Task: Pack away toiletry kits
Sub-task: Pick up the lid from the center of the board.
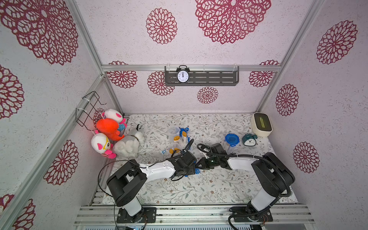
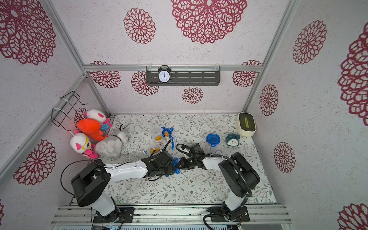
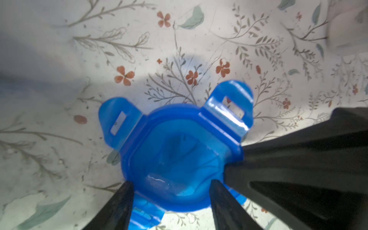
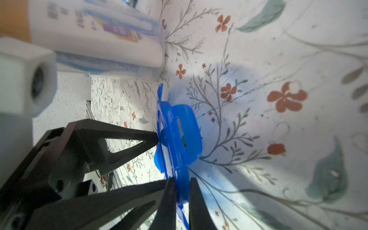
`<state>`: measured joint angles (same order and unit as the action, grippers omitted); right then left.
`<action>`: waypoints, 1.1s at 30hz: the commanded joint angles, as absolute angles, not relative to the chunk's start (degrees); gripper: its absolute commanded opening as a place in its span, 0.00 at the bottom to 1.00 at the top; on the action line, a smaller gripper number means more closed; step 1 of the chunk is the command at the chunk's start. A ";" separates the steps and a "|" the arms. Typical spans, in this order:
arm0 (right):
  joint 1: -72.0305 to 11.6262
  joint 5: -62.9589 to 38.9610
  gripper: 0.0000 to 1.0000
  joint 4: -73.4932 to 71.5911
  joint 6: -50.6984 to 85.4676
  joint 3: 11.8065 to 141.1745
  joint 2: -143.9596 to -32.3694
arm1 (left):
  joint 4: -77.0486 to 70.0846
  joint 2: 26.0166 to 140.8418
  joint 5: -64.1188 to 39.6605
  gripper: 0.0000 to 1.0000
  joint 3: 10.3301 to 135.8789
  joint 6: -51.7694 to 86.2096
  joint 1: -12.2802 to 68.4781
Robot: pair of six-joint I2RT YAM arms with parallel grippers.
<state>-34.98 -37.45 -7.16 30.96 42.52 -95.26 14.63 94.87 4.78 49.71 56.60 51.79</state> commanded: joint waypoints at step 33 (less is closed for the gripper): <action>-25.07 -45.44 0.02 14.45 18.97 59.91 -77.03 | 14.46 60.83 13.71 0.66 54.14 27.13 41.24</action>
<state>-25.30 -41.21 12.43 24.56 56.14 -75.99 12.08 62.94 16.95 52.16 34.96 46.46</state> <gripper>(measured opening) 0.105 0.652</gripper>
